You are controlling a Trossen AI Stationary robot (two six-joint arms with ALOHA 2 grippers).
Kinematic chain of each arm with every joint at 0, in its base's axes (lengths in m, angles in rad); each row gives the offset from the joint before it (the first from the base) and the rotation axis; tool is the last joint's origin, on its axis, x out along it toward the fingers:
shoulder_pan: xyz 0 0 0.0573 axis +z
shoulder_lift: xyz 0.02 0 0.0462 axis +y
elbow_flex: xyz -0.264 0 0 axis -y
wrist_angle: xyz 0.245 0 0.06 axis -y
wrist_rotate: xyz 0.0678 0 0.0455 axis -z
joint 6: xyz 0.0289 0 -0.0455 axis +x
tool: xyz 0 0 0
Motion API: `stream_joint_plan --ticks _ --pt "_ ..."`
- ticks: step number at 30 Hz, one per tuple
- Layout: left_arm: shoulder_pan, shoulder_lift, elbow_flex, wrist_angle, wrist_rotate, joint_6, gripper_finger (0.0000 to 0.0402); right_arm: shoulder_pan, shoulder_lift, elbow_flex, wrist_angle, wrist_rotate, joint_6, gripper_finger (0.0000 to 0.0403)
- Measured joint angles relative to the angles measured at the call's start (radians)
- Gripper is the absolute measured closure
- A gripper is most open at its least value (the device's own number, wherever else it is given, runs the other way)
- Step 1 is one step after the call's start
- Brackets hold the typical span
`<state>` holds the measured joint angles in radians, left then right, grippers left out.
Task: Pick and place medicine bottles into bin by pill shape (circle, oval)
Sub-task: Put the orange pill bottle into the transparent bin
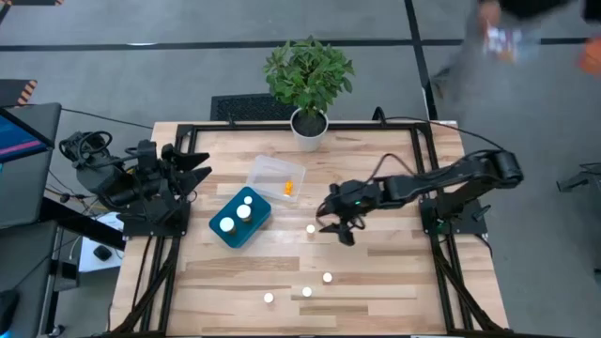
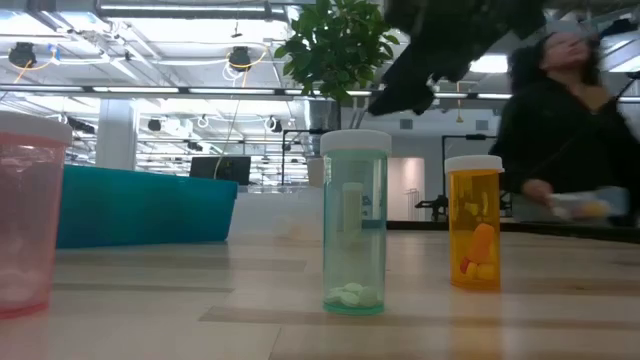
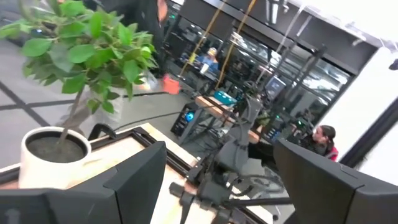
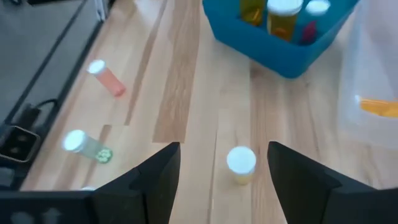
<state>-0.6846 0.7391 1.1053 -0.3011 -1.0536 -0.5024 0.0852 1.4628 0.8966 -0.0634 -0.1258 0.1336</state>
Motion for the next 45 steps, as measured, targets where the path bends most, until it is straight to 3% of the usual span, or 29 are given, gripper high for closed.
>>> stream_joint_plan --ticks 13,21,28,39,45 --pt "0.0 -0.002 0.0 -0.014 0.081 0.054 0.0074 0.013 0.315 0.26 -0.165 0.011 -0.068 0.0151" --pt "0.0 -0.002 0.0 -0.062 0.11 0.047 0.0074 0.013 0.375 0.297 -0.294 0.05 -0.09 0.0151" --pt "0.0 -0.002 0.0 -0.06 0.11 0.046 0.0074 0.019 0.391 0.297 -0.296 0.101 -0.092 0.0157" --pt "0.0 -0.002 0.0 -0.06 0.11 0.036 0.0074 0.029 0.391 0.297 -0.293 0.124 -0.13 0.0204" --pt "0.0 -0.002 0.0 -0.063 0.109 0.036 0.0074 0.039 0.391 0.297 -0.294 0.124 -0.142 0.0265"
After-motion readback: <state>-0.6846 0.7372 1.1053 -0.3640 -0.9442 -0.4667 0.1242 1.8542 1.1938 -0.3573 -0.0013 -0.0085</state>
